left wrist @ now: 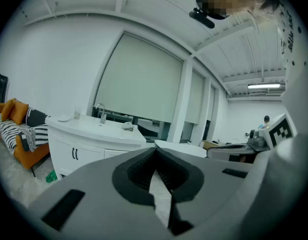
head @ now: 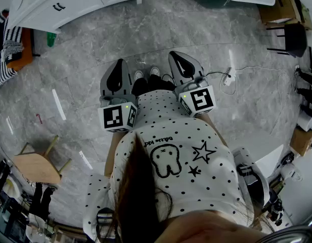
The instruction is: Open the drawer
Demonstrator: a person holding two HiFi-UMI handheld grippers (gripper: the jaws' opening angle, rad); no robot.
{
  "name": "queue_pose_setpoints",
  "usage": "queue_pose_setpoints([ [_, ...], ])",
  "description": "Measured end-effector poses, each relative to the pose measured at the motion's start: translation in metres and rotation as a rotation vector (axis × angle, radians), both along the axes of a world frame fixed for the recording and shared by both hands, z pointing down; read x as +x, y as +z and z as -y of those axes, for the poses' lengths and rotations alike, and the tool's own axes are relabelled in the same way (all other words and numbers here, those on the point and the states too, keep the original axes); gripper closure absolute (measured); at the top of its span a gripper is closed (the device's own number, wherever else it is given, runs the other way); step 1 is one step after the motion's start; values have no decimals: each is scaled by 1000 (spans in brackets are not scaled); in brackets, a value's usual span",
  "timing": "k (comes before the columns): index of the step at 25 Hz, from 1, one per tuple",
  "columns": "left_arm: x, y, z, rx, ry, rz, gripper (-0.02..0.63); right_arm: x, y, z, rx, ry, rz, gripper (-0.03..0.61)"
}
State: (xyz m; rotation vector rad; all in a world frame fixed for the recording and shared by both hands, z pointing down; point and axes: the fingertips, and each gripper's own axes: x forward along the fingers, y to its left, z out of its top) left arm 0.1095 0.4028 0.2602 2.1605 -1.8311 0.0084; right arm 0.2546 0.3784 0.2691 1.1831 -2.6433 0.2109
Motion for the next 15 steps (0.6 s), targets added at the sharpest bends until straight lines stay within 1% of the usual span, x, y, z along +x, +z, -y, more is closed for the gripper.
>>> queue_pose_setpoints([
  [15,-10,-12,5,30,-36,2,609,-6,-11,9,27,-16,3,566],
])
